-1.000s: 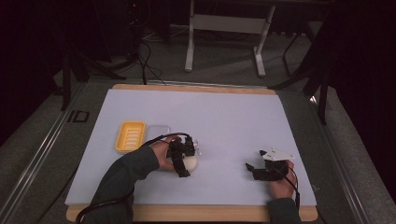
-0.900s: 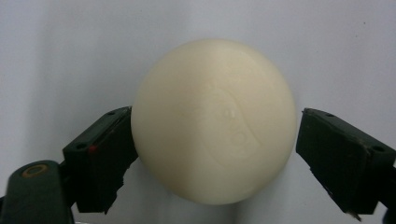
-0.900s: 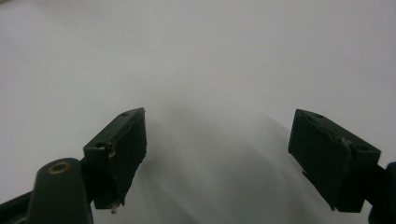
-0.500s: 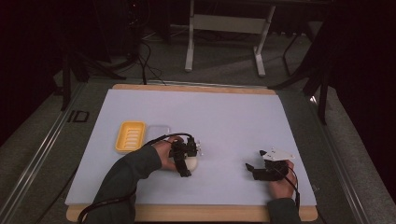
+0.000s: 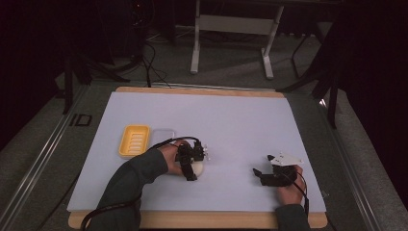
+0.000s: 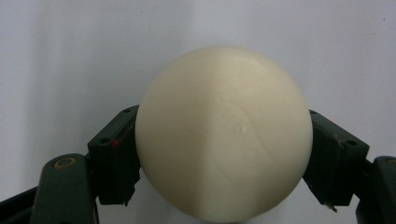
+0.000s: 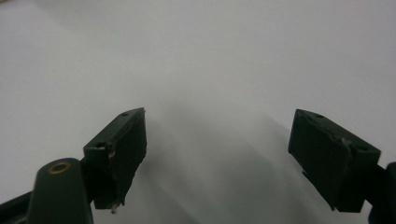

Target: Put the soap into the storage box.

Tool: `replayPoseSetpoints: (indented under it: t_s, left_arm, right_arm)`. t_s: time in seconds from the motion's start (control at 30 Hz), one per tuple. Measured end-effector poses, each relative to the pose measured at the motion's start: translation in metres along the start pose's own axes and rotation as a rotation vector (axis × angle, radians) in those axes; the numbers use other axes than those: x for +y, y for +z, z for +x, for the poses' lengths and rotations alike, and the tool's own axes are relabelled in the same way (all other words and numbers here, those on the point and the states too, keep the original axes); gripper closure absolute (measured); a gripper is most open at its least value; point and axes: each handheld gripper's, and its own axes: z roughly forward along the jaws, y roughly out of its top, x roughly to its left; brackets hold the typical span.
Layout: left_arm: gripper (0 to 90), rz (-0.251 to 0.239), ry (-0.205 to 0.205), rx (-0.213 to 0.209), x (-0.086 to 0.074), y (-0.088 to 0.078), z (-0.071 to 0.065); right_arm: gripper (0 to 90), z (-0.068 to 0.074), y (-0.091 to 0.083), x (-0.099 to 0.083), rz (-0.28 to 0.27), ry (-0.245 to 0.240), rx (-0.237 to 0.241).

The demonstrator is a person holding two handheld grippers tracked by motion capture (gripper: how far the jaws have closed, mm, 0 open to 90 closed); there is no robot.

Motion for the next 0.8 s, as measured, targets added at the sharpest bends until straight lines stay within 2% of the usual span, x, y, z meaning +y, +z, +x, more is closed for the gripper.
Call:
replayPoseSetpoints:
  t_s: [0.33, 0.8]
  left_arm:
    - [22.7, 0.022, 0.011, -0.001, 0.004, 0.001, 0.001]
    - [24.4, 0.094, 0.031, 0.006, 0.013, 0.001, 0.000]
  right_arm:
    - [19.0, 0.000, 0.000, 0.000, 0.000, -0.001, 0.000]
    - [19.0, 0.000, 0.000, 0.000, 0.002, -0.001, 0.001]
